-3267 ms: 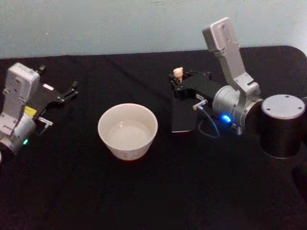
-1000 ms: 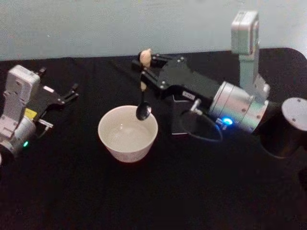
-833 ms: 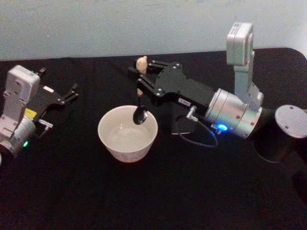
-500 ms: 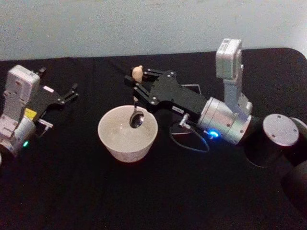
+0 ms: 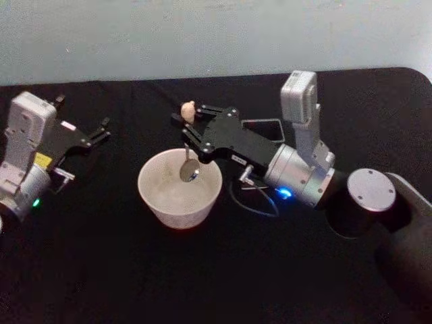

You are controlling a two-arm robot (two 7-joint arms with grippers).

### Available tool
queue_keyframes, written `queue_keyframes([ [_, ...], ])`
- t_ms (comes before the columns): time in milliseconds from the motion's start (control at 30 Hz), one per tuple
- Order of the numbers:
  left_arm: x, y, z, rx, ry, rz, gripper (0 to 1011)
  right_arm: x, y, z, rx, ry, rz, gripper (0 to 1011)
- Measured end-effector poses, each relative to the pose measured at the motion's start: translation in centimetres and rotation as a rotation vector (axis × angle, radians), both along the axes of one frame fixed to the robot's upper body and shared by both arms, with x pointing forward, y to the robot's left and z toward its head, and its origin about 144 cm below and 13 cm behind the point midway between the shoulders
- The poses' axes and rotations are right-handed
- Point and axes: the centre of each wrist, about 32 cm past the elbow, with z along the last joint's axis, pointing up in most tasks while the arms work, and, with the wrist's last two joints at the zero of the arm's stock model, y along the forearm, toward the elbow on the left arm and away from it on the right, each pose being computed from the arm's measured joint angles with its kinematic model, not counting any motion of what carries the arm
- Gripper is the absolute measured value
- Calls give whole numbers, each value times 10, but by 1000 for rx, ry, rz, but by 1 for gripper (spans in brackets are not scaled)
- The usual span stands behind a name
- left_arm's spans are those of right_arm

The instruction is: Pick up the stirring spoon with one hand, stir inside the cup, then place it back in its original position.

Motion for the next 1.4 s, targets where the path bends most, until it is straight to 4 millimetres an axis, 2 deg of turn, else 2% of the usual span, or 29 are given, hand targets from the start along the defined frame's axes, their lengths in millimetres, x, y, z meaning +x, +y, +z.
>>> queue_keyframes([
  [533,0,0,0,0,0,0,1001,8,11,-17,-7,23,-35,216],
  [1400,0,0,0,0,0,0,1001,5,17,-22,-21,29,-31,217],
])
